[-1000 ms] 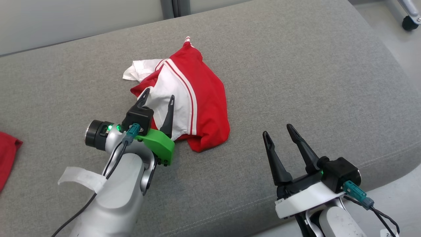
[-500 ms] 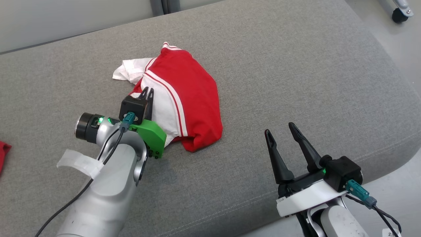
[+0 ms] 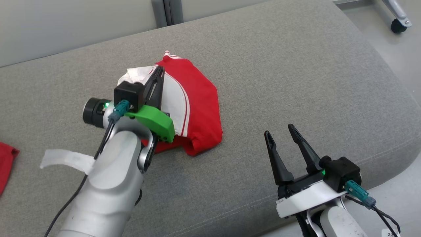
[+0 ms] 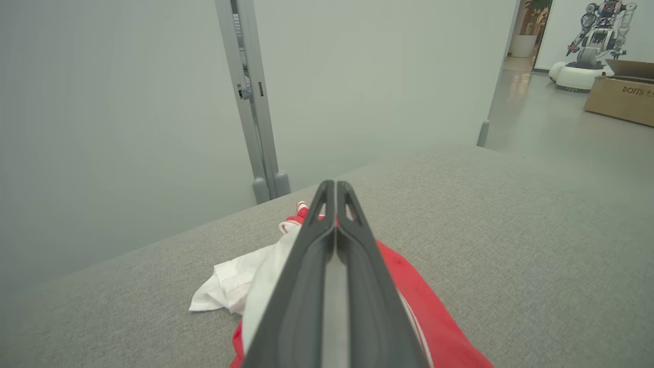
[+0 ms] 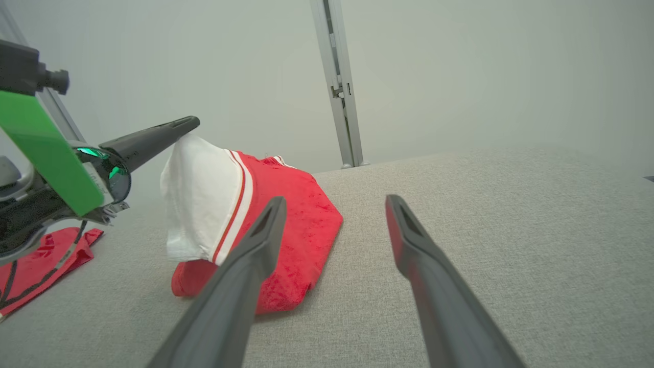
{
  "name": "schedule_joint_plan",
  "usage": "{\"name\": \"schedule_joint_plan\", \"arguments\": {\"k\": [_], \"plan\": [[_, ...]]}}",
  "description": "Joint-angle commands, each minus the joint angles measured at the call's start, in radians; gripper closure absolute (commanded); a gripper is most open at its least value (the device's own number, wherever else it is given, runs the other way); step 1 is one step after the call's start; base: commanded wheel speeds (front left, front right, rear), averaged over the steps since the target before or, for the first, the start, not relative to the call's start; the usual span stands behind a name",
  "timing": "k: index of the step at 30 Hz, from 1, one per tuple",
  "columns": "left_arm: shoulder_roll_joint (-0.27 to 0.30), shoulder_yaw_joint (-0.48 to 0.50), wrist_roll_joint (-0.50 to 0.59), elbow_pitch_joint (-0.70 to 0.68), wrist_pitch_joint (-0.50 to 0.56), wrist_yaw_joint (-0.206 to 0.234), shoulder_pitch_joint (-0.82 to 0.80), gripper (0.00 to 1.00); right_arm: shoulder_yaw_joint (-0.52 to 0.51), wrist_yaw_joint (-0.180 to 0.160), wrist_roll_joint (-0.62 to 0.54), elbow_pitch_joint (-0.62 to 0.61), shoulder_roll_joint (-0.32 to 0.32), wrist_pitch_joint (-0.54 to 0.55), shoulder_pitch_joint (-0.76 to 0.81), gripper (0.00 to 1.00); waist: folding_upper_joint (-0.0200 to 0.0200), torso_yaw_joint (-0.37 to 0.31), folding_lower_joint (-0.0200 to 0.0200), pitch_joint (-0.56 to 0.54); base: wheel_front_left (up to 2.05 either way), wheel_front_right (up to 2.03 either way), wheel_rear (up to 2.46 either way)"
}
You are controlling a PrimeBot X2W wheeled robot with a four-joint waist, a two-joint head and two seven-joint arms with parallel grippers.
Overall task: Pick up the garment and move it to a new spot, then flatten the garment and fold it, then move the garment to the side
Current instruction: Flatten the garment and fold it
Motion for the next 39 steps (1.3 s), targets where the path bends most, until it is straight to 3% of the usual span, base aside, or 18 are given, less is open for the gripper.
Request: {"name": "schedule_joint_plan", "arguments": {"k": [1,4,10,17,23,28,35,39], "plan": [[-0.006,0.013,-0.034,-0.027,-0.007,-0.028,-0.037,1.00,0.004,0.000,0.009,0.003,-0.002,-0.003,0.008,0.00,0.0000,-0.006,0.0000,-0.008,0.00,0.00,0.00],[-0.015,0.024,-0.086,-0.055,0.017,-0.062,-0.100,1.00,0.015,0.000,0.018,0.002,-0.002,-0.003,0.001,0.00,0.0000,-0.023,0.0000,-0.010,0.00,0.00,0.00],[-0.021,0.030,-0.181,-0.106,0.055,-0.084,-0.244,1.00,0.027,0.000,0.034,0.000,-0.002,-0.003,0.004,0.00,0.0000,-0.067,0.0000,-0.008,0.00,0.00,0.00],[-0.024,-0.016,-0.371,-0.062,0.067,-0.046,-0.570,1.00,0.071,0.000,0.086,-0.001,-0.002,-0.003,-0.024,0.00,0.0000,-0.187,0.0000,0.014,0.00,0.00,0.00],[-0.019,-0.023,-0.473,0.021,0.051,-0.014,-0.744,1.00,0.064,0.000,0.116,-0.014,-0.001,-0.003,-0.019,0.00,0.0000,-0.208,0.0000,0.033,0.00,0.00,0.00],[0.016,0.013,-0.505,0.146,0.048,-0.008,-0.694,1.00,0.047,0.000,0.110,-0.015,-0.001,-0.003,-0.005,0.00,0.0000,-0.157,0.0000,0.029,0.00,0.00,0.00],[0.093,0.080,-0.578,0.277,0.020,-0.026,-0.445,1.00,0.045,0.000,0.080,-0.012,-0.001,-0.003,-0.003,0.00,0.0000,-0.056,0.0000,0.018,0.00,0.00,0.00],[0.151,0.117,-0.572,0.282,-0.004,-0.030,-0.296,1.00,0.053,0.000,0.072,-0.010,-0.002,-0.003,-0.002,0.00,0.0000,-0.016,0.0000,0.017,0.00,0.00,0.00]]}}
